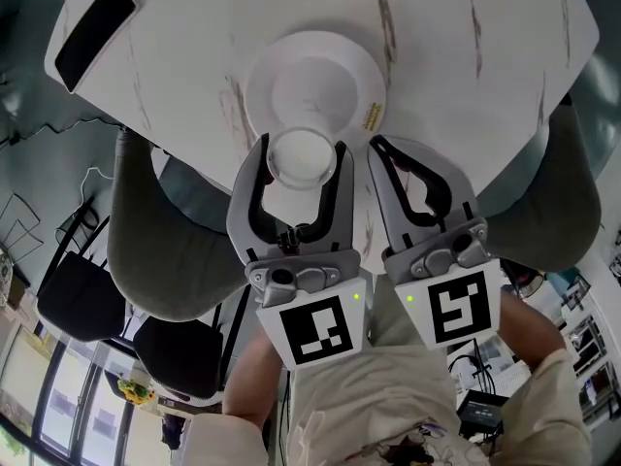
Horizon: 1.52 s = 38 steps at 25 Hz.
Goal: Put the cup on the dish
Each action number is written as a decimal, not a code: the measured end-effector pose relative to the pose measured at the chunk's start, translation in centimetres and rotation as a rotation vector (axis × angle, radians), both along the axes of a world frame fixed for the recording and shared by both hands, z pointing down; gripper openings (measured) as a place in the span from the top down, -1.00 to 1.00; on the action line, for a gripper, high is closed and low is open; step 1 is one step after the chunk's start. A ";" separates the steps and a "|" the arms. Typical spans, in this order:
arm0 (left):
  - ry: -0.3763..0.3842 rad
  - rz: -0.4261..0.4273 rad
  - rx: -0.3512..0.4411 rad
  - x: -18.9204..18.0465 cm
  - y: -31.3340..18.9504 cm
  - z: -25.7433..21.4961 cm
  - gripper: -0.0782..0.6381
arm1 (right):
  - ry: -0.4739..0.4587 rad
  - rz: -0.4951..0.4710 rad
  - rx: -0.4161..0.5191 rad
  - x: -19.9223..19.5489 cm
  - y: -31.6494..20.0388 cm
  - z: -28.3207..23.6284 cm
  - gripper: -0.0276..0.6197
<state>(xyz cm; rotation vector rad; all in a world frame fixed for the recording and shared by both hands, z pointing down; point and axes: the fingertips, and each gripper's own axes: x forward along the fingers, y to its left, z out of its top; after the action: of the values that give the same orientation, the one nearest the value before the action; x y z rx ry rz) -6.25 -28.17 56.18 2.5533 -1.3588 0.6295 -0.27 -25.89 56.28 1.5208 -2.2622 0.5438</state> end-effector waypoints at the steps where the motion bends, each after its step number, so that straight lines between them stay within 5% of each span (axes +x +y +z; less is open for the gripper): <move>1: -0.008 0.001 -0.001 0.1 -0.1 0.3 0.03 | -0.002 0.002 -0.005 0.0 -0.1 0.4 0.90; 22: -0.060 0.074 0.075 1.9 -3.1 2.1 0.03 | -0.005 0.055 -0.045 0.5 -0.2 2.7 0.90; 33: -0.056 0.098 0.037 1.4 -2.3 2.2 0.03 | -0.003 0.047 -0.040 0.6 1.7 0.9 0.90; 38: 0.020 0.101 -0.009 1.3 -0.5 0.3 0.03 | -0.013 0.023 -0.025 -0.2 3.0 -1.3 0.90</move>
<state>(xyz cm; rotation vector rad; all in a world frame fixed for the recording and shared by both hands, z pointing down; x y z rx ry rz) -5.00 -28.72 56.44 2.6275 -1.2236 0.6237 -0.46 -22.89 55.00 1.5375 -2.2422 0.5877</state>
